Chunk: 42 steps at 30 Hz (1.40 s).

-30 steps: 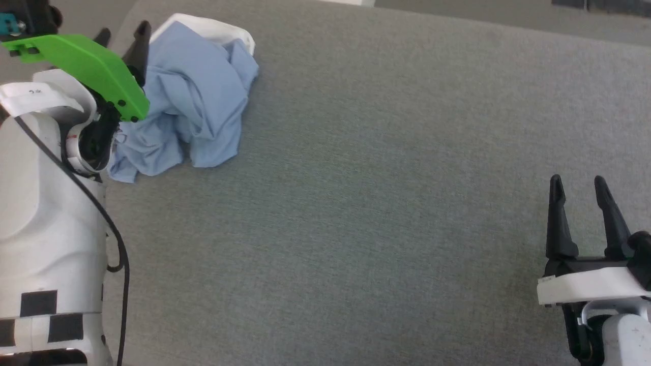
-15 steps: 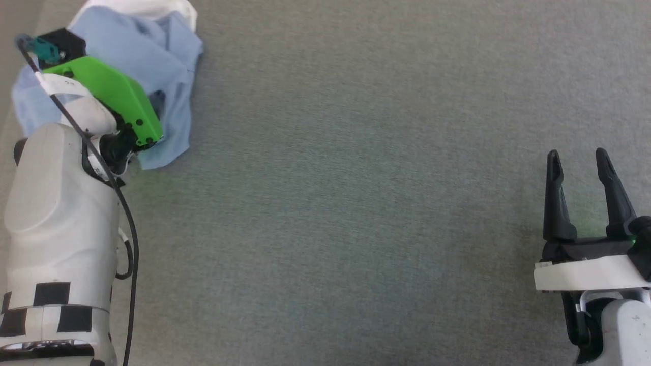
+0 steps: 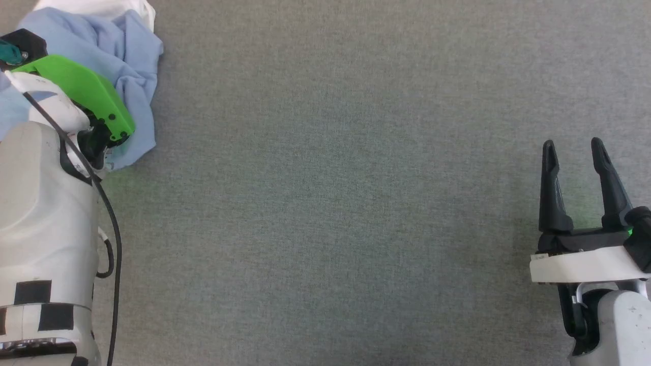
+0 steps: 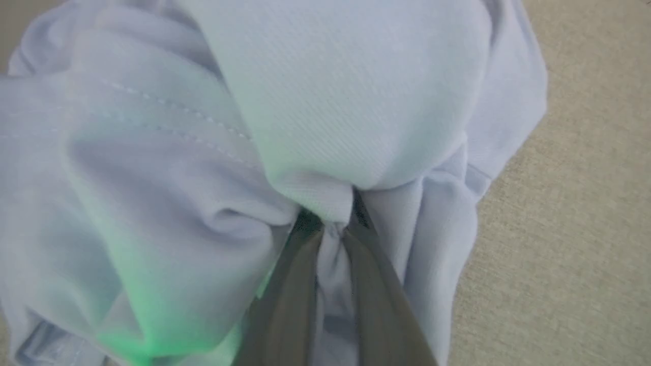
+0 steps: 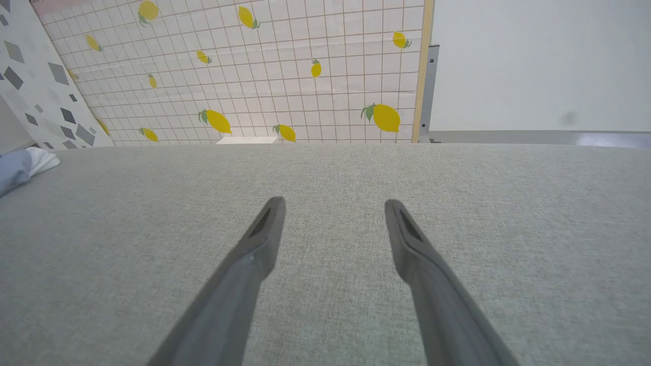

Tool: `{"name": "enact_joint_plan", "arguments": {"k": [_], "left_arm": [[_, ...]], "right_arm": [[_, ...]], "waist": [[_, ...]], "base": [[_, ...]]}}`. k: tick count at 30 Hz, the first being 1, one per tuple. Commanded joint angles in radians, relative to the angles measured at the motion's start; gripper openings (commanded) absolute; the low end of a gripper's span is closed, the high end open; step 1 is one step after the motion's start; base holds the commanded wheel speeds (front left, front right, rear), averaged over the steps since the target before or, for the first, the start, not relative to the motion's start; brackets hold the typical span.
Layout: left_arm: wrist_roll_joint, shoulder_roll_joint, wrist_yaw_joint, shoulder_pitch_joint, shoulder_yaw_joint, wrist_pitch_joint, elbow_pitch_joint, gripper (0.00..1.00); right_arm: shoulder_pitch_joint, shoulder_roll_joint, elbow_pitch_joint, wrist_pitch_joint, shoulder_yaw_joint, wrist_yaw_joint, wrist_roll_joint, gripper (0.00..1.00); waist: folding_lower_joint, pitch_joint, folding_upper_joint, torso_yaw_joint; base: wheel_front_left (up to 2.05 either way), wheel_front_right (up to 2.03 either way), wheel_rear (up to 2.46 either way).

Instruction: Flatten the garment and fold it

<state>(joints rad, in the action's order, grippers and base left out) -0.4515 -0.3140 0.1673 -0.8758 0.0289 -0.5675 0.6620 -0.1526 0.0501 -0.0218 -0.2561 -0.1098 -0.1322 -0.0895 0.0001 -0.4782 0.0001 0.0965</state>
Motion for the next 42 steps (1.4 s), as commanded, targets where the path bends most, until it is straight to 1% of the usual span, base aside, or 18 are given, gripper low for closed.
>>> {"name": "enact_joint_plan", "arguments": {"k": [1,3,8,13,19,24,30,39,42], "left_arm": [[0.001,-0.010,-0.009,0.006,0.001,0.015,0.003,0.00],[-0.002,-0.019,-0.031,0.004,0.005,0.025,-0.006,0.00],[-0.003,-0.042,-0.069,-0.001,0.011,0.055,-0.040,0.00],[0.010,-0.060,-0.131,-0.012,0.045,0.093,-0.112,0.00],[0.022,-0.051,-0.186,-0.050,0.091,0.128,-0.222,0.00],[0.019,-0.026,-0.212,-0.087,0.132,0.107,-0.317,0.00],[-0.001,0.029,-0.229,-0.140,0.183,0.064,-0.413,0.00],[-0.077,0.196,-0.242,-0.208,0.268,0.041,-0.513,0.00],[-0.106,0.233,-0.241,-0.195,0.311,0.044,-0.534,0.00]], "right_arm": [[-0.013,0.000,0.007,-0.006,0.001,0.002,-0.011,1.00],[-0.008,0.000,0.015,-0.006,0.005,0.002,-0.019,1.00],[0.010,0.000,0.037,-0.006,0.017,0.002,-0.047,1.00],[0.041,0.000,0.061,-0.006,0.027,0.002,-0.078,1.00],[0.088,0.000,0.086,-0.006,0.022,0.002,-0.111,1.00],[0.125,0.000,0.101,-0.006,0.023,0.002,-0.138,1.00],[0.168,0.000,0.107,-0.006,0.020,0.002,-0.163,1.00],[0.179,0.000,0.113,-0.006,0.017,0.002,-0.183,1.00],[0.173,0.000,0.114,-0.006,0.020,0.002,-0.186,1.00]], "waist": [[-0.0001,0.035,-0.0001,0.003],[-0.0001,0.061,-0.0001,0.006],[-0.0001,0.145,-0.0001,0.018],[-0.0001,0.242,-0.0001,0.033],[-0.0001,0.353,-0.0001,0.043],[-0.0001,0.431,-0.0001,0.030],[-0.0001,0.497,-0.0001,-0.003],[-0.0001,0.510,-0.0001,-0.068],[-0.0001,0.502,-0.0001,-0.099]], "base": [[0.00,0.00,0.00],[0.00,0.00,0.00],[0.00,0.00,0.00],[0.00,0.00,0.00],[0.00,0.00,0.00],[0.00,0.00,0.00],[0.00,0.00,0.00],[0.00,0.00,0.00],[0.00,0.00,0.00]]}}
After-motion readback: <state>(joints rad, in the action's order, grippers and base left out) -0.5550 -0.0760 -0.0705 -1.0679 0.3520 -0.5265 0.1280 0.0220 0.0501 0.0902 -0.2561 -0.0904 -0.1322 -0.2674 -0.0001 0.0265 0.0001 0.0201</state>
